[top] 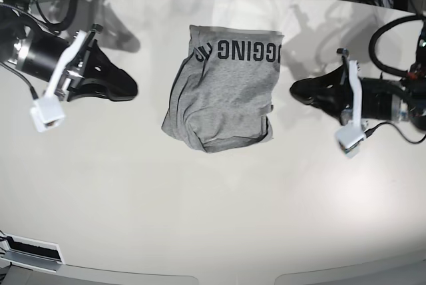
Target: Layout the t-shirt on the table in an organized manner, then fold the t-shirt properly
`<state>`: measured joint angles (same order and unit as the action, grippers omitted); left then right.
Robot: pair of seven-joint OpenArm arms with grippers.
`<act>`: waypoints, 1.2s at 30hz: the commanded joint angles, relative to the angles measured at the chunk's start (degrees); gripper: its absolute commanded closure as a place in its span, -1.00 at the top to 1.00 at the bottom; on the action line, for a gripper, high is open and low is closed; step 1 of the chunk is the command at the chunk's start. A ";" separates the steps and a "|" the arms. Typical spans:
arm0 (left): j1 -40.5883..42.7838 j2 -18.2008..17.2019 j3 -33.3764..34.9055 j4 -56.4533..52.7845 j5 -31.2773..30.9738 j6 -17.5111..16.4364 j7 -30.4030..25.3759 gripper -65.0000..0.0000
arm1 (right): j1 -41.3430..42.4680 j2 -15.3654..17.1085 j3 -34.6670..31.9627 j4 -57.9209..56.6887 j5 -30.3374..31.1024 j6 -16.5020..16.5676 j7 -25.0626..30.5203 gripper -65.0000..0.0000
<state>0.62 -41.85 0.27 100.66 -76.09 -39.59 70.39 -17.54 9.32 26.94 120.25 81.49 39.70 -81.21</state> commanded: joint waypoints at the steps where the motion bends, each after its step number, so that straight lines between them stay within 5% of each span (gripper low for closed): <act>1: 2.36 -1.03 -2.73 2.05 -1.42 -0.41 0.09 -1.00 | -1.60 0.24 1.60 2.34 2.60 0.30 1.21 -1.00; 8: 19.89 -1.01 -18.08 12.74 -1.40 -0.41 2.84 -1.00 | -12.28 0.28 11.02 11.04 3.51 0.30 1.21 -1.00; 15: 39.34 -0.66 -30.29 19.47 -1.36 0.63 4.24 -1.00 | -24.96 0.24 13.73 12.24 0.55 0.30 1.21 -1.00; 22: 56.11 7.65 -37.57 20.35 -1.33 -0.11 9.61 -1.00 | -40.00 0.24 13.70 11.78 -1.09 0.30 1.21 -1.00; 28: 65.64 11.13 -35.71 18.43 3.19 -0.26 9.61 -1.00 | -47.71 0.24 13.49 3.61 -8.41 0.30 1.21 -1.00; 36: 60.72 11.06 -18.23 2.32 22.56 -0.09 -8.26 -1.00 | -43.08 5.33 3.52 -19.47 -22.62 0.30 7.41 -1.00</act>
<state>60.55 -30.37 -17.43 102.32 -52.62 -39.53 62.24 -59.70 14.17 29.91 99.92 57.80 39.70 -73.67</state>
